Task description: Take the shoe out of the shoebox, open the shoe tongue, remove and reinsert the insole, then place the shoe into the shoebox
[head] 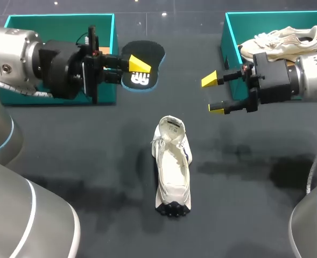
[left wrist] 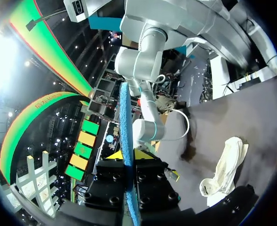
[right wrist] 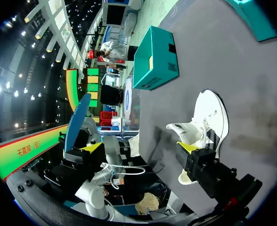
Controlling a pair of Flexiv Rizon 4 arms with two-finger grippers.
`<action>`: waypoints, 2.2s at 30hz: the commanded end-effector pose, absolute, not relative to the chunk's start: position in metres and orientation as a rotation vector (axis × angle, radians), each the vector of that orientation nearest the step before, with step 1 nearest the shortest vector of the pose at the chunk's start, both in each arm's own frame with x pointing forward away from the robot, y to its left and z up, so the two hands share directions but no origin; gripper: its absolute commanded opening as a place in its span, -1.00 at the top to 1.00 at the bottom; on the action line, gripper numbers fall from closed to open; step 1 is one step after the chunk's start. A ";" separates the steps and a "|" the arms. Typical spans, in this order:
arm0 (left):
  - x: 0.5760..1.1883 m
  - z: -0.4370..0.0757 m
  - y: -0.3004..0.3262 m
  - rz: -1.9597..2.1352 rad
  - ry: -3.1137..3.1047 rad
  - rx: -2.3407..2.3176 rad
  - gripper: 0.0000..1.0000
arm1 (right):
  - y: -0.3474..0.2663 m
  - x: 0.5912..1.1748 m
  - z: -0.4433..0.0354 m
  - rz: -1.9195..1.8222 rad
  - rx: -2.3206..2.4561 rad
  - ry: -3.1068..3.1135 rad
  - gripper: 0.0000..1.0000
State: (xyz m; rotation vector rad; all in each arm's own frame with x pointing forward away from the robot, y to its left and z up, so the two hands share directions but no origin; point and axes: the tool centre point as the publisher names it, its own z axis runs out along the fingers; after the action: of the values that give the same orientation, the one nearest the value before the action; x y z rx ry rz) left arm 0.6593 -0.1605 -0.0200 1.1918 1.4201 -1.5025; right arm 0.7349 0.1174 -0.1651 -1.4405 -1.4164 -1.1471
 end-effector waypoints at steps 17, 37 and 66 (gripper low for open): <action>0.674 -0.088 -0.188 -1.150 1.137 1.327 1.00 | 0.135 0.761 -0.136 -1.229 -1.391 -1.274 -1.00; 0.695 -0.115 -0.187 -1.163 1.173 1.324 1.00 | 0.145 0.758 -0.125 -1.257 -1.408 -1.290 -1.00; 0.708 -0.144 -0.213 -1.111 1.197 1.387 1.00 | 0.188 0.752 -0.138 -1.269 -1.315 -1.370 -0.26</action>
State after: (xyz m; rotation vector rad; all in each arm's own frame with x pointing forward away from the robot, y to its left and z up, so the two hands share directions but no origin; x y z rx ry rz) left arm 0.7063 -0.2078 -0.1429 1.3875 1.2004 -1.1094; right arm 0.7468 0.1821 -0.1356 -1.3212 -1.3698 -1.2715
